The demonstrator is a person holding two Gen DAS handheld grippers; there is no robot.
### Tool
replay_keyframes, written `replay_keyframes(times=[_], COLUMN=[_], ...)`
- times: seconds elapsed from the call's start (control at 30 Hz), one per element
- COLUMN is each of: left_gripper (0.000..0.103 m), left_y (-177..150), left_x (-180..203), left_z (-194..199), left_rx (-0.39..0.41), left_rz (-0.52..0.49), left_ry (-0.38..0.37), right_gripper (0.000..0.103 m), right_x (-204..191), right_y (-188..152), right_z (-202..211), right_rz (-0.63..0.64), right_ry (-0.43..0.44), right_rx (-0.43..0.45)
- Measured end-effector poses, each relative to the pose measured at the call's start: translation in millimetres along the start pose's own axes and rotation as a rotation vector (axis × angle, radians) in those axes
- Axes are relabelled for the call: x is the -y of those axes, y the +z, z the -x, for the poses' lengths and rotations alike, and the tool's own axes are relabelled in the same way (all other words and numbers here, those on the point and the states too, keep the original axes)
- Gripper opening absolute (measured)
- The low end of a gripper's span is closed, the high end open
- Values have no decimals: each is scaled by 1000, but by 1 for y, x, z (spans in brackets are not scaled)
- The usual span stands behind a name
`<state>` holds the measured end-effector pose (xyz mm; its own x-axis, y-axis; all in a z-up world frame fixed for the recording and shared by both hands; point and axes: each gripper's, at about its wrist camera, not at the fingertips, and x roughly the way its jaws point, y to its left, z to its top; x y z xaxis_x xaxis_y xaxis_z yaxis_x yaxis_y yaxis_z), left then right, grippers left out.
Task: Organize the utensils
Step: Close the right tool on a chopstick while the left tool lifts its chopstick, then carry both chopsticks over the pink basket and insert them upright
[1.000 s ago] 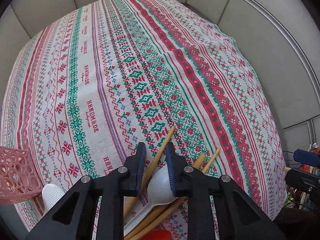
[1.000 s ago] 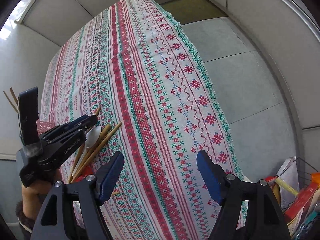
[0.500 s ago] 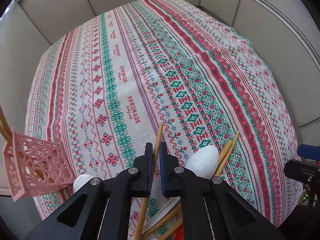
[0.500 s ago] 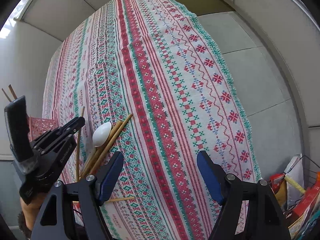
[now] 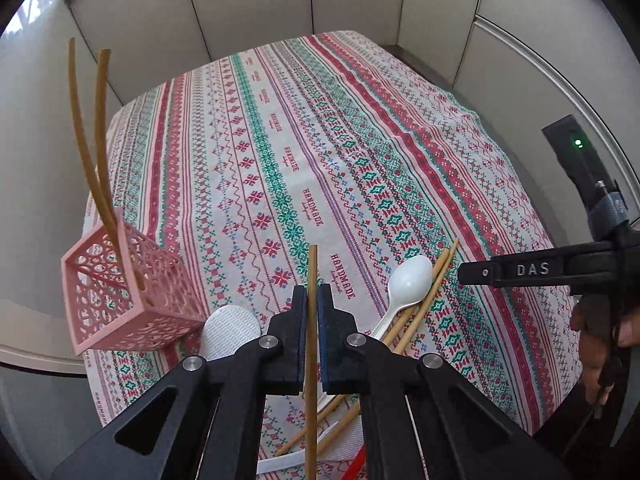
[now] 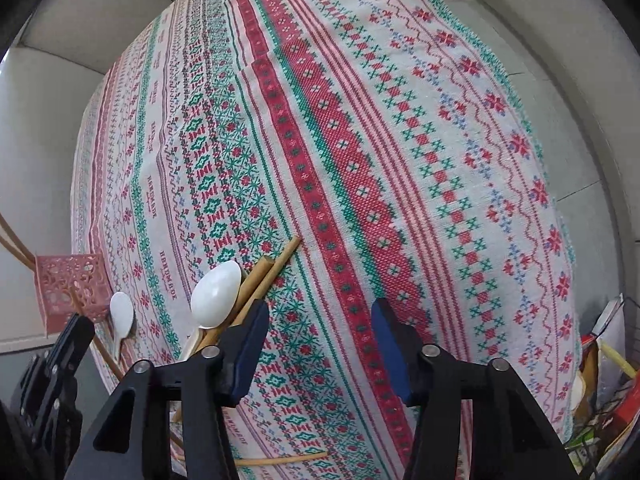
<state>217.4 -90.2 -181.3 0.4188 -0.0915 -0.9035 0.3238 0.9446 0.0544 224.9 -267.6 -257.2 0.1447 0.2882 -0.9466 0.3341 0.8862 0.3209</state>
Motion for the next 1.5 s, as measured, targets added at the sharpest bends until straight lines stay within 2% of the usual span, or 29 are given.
replay_keyframes(times=[0.13,0.3,0.5,0.6,0.67,0.8,0.87,1.0,1.07,1.13,1.23,1.37,1.5], left_gripper=[5,5,5,5,5,5,5,5,5,5,5,5,5], left_y=[-4,-8,-13,-14,-15,-18,-19,-19,-18,-19,-19,-20,-19], left_x=[-9,-15,-17,-19,-20,-27,-30,-34,-35,-36,-37,-41,-46], left_z=[9,19,25,28,30,37,39,38,38,39,42,45,52], left_rx=[17,30,32,39,43,53,56,54,54,59,72,89,111], left_rz=[7,13,12,14,19,36,36,38,44,51,56,58,71], left_ry=[-5,-20,-27,-27,-30,-41,-40,-31,-28,-25,-18,-19,-28], right_gripper=[44,42,42,42,35,26,25,25,19,12,8,6,6], right_x=[-16,-42,-62,-87,-93,-79,-74,-77,-81,-83,-77,-65,-63], right_y=[-1,-8,-8,-9,-13,-14,-11,-9,-7,-1,8,17,18], right_z=[-7,-10,-18,-31,-33,-29,-28,-28,-30,-30,-29,-30,-17], right_rz=[15,99,122,149,162,136,115,95,74,32,-33,-109,-108], right_ry=[22,-130,-181,-227,-254,-212,-188,-218,-214,-179,-107,23,68], right_rx=[-13,33,45,53,59,38,27,45,72,91,111,127,162])
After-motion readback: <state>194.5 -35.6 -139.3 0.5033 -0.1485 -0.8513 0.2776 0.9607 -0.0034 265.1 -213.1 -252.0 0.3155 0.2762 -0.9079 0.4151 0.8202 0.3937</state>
